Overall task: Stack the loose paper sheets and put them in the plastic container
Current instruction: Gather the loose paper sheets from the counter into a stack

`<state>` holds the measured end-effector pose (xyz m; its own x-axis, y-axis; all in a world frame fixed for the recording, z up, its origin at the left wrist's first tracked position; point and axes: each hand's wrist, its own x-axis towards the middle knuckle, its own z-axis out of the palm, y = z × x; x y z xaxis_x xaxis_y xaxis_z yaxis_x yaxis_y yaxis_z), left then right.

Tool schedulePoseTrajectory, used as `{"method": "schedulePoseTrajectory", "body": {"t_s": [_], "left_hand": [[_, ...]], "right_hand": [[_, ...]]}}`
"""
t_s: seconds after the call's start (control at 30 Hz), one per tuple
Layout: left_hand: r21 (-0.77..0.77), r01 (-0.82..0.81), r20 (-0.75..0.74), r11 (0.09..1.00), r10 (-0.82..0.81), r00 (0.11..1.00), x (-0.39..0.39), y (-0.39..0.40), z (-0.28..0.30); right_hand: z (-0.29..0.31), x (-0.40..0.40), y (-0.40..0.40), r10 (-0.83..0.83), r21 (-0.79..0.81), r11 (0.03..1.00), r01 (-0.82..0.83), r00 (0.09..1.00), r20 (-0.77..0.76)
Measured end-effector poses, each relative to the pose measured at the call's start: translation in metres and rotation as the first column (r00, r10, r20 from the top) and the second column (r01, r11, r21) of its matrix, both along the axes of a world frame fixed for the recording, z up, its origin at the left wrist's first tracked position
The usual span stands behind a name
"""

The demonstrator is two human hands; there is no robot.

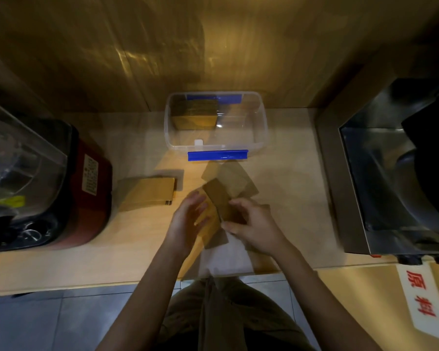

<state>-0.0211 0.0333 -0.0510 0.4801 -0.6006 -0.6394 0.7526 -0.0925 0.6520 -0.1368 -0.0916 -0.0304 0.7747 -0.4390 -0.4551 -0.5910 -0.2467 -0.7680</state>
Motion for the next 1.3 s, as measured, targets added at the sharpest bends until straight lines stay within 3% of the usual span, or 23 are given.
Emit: {"method": "schedulePoseTrajectory", "body": {"t_s": [0.07,0.23,0.37,0.43,0.53,0.63,0.8,1.0,1.1,1.3], "left_hand": [[-0.142,-0.019,-0.173,0.990,-0.006,0.985,0.000,0.001,0.008],[-0.303,0.043,-0.146,0.952,-0.092,0.985,-0.013,0.009,0.010],[-0.226,-0.076,-0.174,0.971,0.036,0.984,-0.018,0.014,0.005],[-0.176,-0.155,-0.228,0.972,0.113,0.967,-0.014,0.020,0.000],[-0.102,-0.248,-0.280,0.963,0.211,0.937,-0.008,0.032,-0.009],[-0.120,-0.362,-0.338,0.924,0.305,0.890,-0.005,0.046,-0.014],[-0.106,-0.354,-0.368,0.929,0.294,0.882,-0.005,0.063,-0.017],[-0.029,-0.331,-0.386,0.943,0.295,0.874,-0.009,0.079,-0.021],[-0.036,-0.338,-0.391,0.940,0.299,0.871,-0.010,0.083,-0.021],[-0.013,-0.295,-0.404,0.955,0.264,0.876,-0.009,0.082,-0.020]], "right_hand": [[0.007,0.002,0.017,-0.042,0.019,0.999,0.041,0.998,0.044],[0.004,0.006,0.049,0.020,-0.054,0.998,-0.016,0.998,0.064],[-0.002,0.003,0.059,0.147,-0.143,0.981,-0.129,0.981,0.124],[-0.005,0.003,0.055,0.171,-0.013,0.985,-0.171,0.975,0.141],[-0.015,0.008,0.043,0.045,0.105,0.993,-0.057,0.992,0.115],[-0.032,0.019,0.032,0.035,-0.079,0.996,-0.035,0.999,-0.005],[-0.062,0.043,0.038,0.260,-0.317,0.892,-0.321,0.940,-0.220],[-0.077,0.053,0.063,0.125,-0.562,0.785,-0.261,0.955,-0.269],[-0.080,0.053,0.066,0.113,-0.606,0.753,-0.259,0.956,-0.269],[-0.074,0.043,0.058,0.009,-0.475,0.877,-0.079,0.989,-0.149]]}}
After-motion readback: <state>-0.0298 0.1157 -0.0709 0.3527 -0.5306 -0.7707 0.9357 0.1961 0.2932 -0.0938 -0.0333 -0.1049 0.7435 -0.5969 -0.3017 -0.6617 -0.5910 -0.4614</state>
